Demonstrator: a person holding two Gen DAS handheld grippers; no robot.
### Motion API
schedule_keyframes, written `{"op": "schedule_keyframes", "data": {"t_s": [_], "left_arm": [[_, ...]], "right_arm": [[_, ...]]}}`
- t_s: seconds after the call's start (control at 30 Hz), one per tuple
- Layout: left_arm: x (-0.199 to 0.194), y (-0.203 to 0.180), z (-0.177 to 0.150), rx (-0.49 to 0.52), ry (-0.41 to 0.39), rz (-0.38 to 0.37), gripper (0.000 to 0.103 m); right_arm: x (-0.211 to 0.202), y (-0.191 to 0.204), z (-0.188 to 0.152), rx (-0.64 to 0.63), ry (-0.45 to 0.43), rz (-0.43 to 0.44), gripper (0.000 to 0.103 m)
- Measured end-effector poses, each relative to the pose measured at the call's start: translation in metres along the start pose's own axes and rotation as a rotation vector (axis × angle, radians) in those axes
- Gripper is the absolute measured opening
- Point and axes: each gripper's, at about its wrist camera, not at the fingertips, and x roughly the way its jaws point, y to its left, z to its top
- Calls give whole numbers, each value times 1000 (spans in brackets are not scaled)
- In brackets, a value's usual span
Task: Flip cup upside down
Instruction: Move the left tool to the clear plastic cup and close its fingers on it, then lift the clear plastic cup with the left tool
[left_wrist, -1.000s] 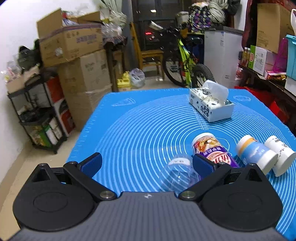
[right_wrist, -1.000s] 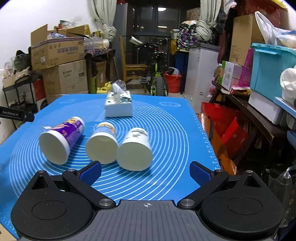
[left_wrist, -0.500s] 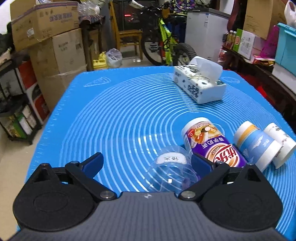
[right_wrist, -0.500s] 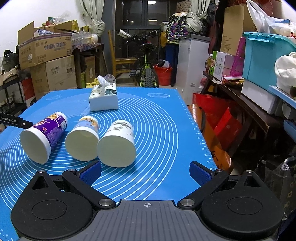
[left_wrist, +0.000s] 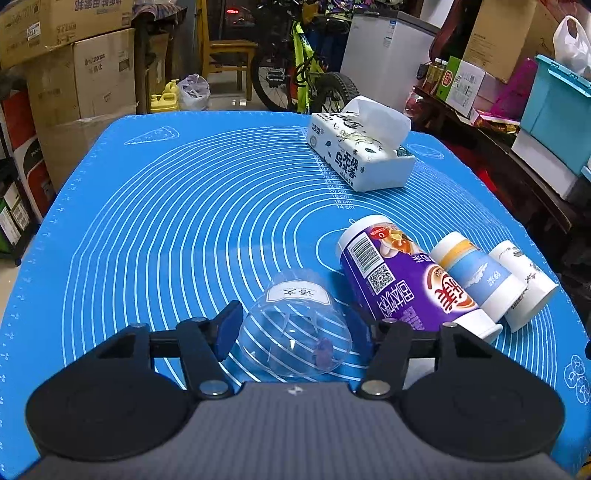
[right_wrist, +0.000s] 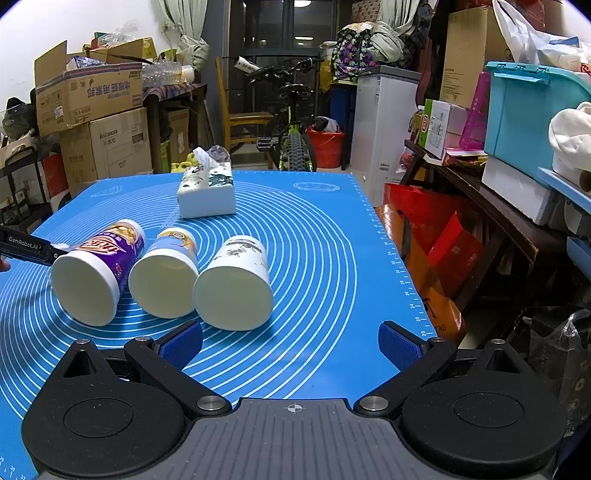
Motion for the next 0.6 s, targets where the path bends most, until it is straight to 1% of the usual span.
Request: {"op": "schedule_keyframes", "data": {"t_s": [0.1,0.23,0.37,0.53,0.6], "left_arm": [[-2,-1,-2,-1,1,-8,60],[-15,-7,-8,0,-19,-1,59],[-40,-17,-16,8,-56,10,59],[-73,-36,-27,28,-102,60,59],[-87,-46,-34,34,-120,52,59]], "right_arm": [[0,0,0,1,-1,1,101],[-2,0,1,2,-7,5,100],[-12,-2,3,6,-25,13,100],[-27,-1,5,8,-40,32,101],[-33,0,4,6,-44,42,100]]}}
